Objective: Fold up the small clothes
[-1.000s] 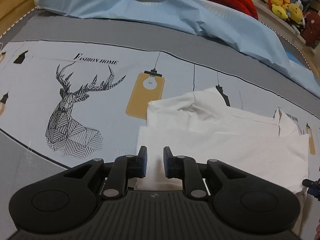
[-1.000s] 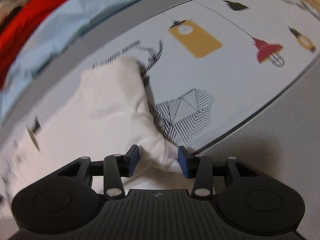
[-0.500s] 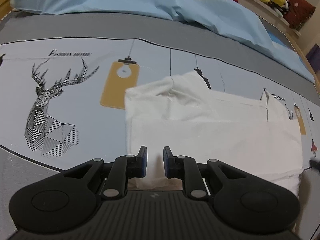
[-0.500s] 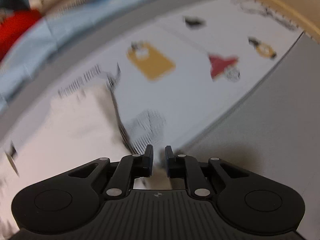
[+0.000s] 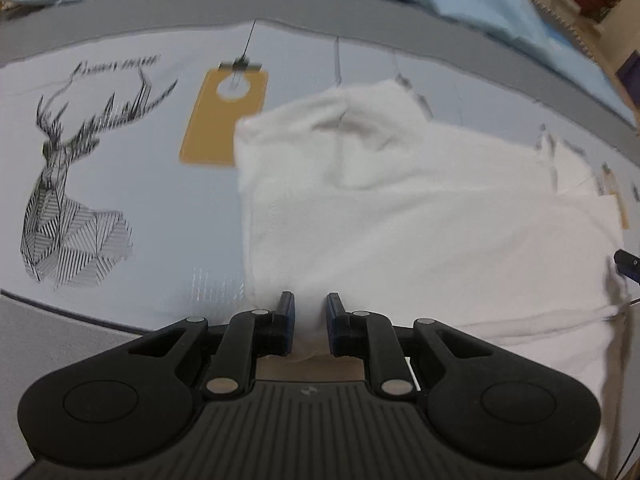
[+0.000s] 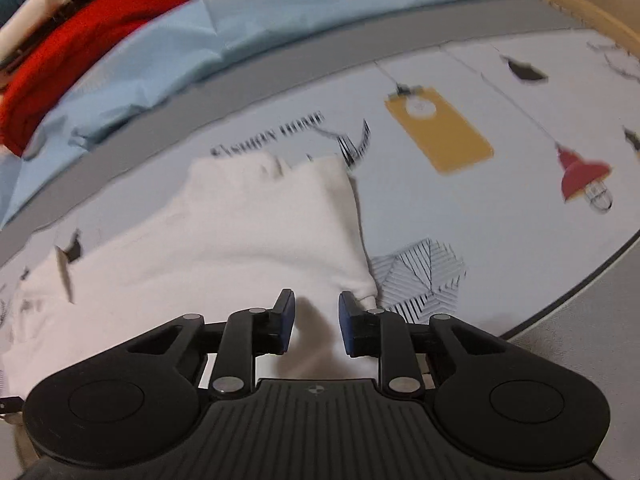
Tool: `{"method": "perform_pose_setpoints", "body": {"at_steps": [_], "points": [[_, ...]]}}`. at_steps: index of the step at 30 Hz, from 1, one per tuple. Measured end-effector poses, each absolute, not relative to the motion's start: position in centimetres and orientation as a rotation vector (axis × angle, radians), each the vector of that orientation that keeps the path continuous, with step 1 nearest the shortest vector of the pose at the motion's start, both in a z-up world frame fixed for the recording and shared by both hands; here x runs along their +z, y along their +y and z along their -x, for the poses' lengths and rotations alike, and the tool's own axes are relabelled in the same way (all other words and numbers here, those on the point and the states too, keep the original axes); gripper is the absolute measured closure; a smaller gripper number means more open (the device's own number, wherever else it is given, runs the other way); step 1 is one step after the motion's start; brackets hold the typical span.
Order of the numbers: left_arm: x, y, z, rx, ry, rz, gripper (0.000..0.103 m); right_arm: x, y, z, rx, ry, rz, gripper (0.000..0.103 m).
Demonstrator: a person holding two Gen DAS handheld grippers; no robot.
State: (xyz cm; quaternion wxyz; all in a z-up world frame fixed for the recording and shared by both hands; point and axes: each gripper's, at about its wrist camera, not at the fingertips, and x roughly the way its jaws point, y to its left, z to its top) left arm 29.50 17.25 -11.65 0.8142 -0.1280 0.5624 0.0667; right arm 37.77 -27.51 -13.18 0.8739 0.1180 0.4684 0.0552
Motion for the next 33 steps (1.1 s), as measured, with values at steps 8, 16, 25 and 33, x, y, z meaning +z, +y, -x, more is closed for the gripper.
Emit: {"method": "perform_pose_setpoints", "body": {"at_steps": [8, 16, 25, 33], "points": [[-12.4, 17.1, -28.8, 0.125, 1.226, 0.258, 0.083, -13.4, -27.2, -35.6, 0.111, 1.028, -0.093, 0.072], [-4.0, 14.8, -23.6, 0.055, 0.96, 0.256, 0.077, -3.5, -28.3, -28.4, 0.172, 0.863, -0.178, 0.071], [0.7, 13.4, -12.9, 0.038, 0.892, 0.252, 0.077, 1.0, -31.6, -16.2, 0.226, 0.819, -0.21, 0.071], [-1.9, 13.3, -2.3, 0.03, 0.928, 0.228, 0.079, -2.1, -35.0, -9.2, 0.164, 0.879, -0.243, 0.071]]}}
